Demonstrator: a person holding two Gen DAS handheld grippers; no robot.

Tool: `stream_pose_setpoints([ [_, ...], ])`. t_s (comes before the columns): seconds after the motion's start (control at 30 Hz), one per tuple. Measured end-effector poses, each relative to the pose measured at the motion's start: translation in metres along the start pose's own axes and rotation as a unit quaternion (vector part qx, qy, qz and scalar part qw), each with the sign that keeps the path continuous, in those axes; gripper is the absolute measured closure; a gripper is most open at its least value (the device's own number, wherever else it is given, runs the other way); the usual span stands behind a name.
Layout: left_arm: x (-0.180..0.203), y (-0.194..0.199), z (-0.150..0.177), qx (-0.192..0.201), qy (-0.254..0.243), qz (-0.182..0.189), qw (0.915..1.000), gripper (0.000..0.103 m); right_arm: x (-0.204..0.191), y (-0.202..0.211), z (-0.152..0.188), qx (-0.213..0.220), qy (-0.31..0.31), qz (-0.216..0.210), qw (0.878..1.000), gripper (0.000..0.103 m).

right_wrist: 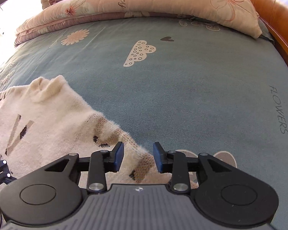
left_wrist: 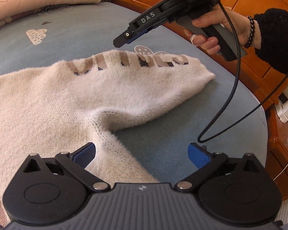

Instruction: Fold clothes

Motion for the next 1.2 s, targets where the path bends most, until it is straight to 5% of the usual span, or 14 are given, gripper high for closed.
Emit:
stream_pose_setpoints([
  [0.17,-0.007,-0.035,-0.006,0.007,0.015,0.067,0.9976,0.002,-0.010,0.017,0.028,-0.004,-0.018,0.014,1.000,0.062],
  [0.27,-0.012,-0.054,-0.005,0.000,0.044,0.076,0.9962,0.003,-0.014,0.027,0.047,-0.015,-0.041,0.010,0.999,0.062],
  [0.37,0.005,-0.038,-0.005,-0.001,0.017,0.081,0.9966,0.003,-0.017,0.036,0.064,-0.026,-0.063,0.005,0.998,0.059],
  [0.63,0.006,0.008,0.008,0.030,-0.031,0.002,0.9991,0.003,-0.003,0.045,0.110,-0.050,-0.217,-0.020,0.975,0.053],
  [0.9,-0.019,-0.041,0.002,-0.004,-0.024,0.022,0.9995,0.002,-0.015,0.042,0.136,-0.064,-0.268,-0.040,0.960,0.044],
  [1.03,-0.017,-0.034,0.009,-0.011,-0.033,0.034,0.9988,0.002,0.004,0.036,0.162,-0.083,-0.371,-0.067,0.923,0.041],
  [1.2,-0.013,-0.036,0.009,-0.014,-0.036,0.026,0.9989,0.002,0.025,0.019,0.192,-0.061,-0.525,-0.115,0.841,0.041],
])
Point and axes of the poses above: each gripper's, at about its wrist camera, not at the fingertips, and y roughly against the way its jaws point, x to its right, z to its underside, the point moved 3 cm from there along -y, roughly the way its jaws point, and after that the axes turned 14 degrees about z, right-handed, at the moved point
